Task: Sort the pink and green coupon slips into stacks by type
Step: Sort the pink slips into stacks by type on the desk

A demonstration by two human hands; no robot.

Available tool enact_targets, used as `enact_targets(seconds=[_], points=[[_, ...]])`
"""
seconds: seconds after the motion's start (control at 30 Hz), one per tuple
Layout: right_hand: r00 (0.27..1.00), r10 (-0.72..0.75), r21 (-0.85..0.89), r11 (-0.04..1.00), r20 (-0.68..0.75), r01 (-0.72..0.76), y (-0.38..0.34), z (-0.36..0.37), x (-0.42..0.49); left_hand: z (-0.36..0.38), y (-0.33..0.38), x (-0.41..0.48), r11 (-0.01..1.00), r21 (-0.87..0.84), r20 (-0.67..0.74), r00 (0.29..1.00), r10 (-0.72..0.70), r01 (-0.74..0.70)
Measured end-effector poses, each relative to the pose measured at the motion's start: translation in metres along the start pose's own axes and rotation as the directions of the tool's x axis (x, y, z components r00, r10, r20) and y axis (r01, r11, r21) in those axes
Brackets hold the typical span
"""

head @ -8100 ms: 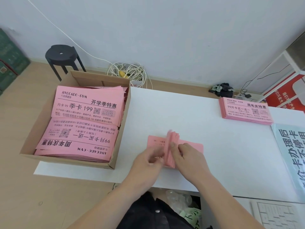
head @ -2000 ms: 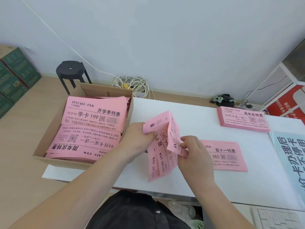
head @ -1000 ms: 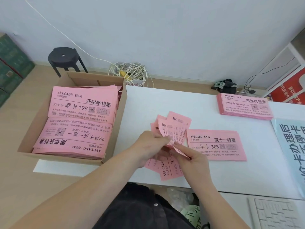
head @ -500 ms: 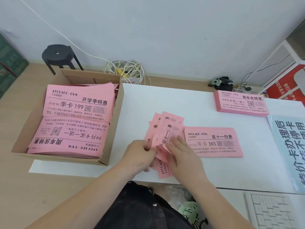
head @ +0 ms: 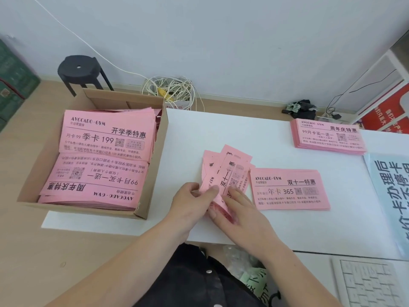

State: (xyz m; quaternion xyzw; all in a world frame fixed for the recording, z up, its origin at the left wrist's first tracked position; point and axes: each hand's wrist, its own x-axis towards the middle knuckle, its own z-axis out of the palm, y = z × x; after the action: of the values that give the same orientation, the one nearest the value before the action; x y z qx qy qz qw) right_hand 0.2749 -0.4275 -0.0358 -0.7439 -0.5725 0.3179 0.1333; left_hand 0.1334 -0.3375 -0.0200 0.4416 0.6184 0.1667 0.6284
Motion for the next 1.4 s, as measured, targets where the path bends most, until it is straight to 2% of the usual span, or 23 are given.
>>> enact_targets(seconds=[0.17, 0.27, 0.33, 0.37, 0.43, 0.53, 0.6, 0.7, 0.77, 0.83, 0.9, 0.97, 1.17, 1.4], points=[[0.996, -0.024, 0.020, 1.000, 0.088, 0.022, -0.005, -0.004, -0.005, -0.003, 0.001, 0.006, 0.996, 0.090, 0.032, 0.999, 0.013, -0.015], [0.991, -0.124, 0.232, 0.966, 0.043, 0.111, -0.011, -0.008, -0.004, -0.005, -0.001, 0.007, 0.968, 0.227, 0.056, 0.994, 0.097, -0.107], [0.998, -0.040, 0.402, 0.915, 0.042, 0.019, -0.009, -0.005, -0.002, -0.009, -0.002, 0.007, 0.907, 0.373, 0.080, 0.981, 0.179, -0.196], [1.000, 0.011, 0.432, 0.902, 0.013, -0.016, -0.006, -0.003, 0.000, -0.013, -0.001, 0.006, 0.871, 0.427, 0.093, 0.970, 0.224, -0.243], [0.990, 0.045, 0.411, 0.912, -0.137, 0.016, -0.001, -0.002, 0.007, -0.024, 0.005, 0.006, 0.769, 0.548, 0.110, 0.940, 0.324, -0.329], [0.937, 0.068, 0.332, 0.942, -0.343, 0.054, -0.003, -0.021, 0.020, -0.043, 0.022, 0.003, 0.567, 0.709, 0.143, 0.872, 0.468, -0.420], [0.906, 0.100, 0.340, 0.939, -0.411, 0.051, -0.006, -0.042, 0.030, -0.053, 0.037, -0.003, 0.476, 0.749, 0.166, 0.826, 0.538, -0.461], [0.901, 0.104, 0.402, 0.912, -0.422, 0.083, -0.014, -0.069, 0.041, -0.064, 0.053, -0.011, 0.427, 0.759, 0.176, 0.786, 0.593, -0.492], [0.923, 0.081, 0.404, 0.911, -0.377, 0.085, -0.016, -0.077, 0.044, -0.066, 0.050, -0.012, 0.431, 0.758, 0.171, 0.786, 0.594, -0.490], [0.941, 0.018, 0.297, 0.951, -0.337, 0.088, -0.015, -0.076, 0.045, -0.066, 0.039, -0.013, 0.445, 0.754, 0.178, 0.803, 0.569, -0.482], [0.948, -0.017, 0.217, 0.972, -0.319, 0.091, -0.010, -0.065, 0.047, -0.064, 0.028, -0.013, 0.410, 0.778, 0.200, 0.806, 0.557, -0.477], [0.951, 0.017, 0.254, 0.965, -0.309, 0.066, -0.007, -0.053, 0.044, -0.063, 0.021, -0.010, 0.390, 0.785, 0.221, 0.805, 0.551, -0.482], [0.916, 0.057, 0.358, 0.929, -0.397, 0.097, -0.003, -0.029, 0.036, -0.059, 0.012, -0.004, 0.329, 0.833, 0.278, 0.850, 0.448, -0.446], [0.940, 0.151, 0.545, 0.837, -0.307, 0.044, -0.011, -0.025, 0.043, -0.043, 0.014, -0.001, 0.302, 0.836, 0.316, 0.851, 0.419, -0.459]])
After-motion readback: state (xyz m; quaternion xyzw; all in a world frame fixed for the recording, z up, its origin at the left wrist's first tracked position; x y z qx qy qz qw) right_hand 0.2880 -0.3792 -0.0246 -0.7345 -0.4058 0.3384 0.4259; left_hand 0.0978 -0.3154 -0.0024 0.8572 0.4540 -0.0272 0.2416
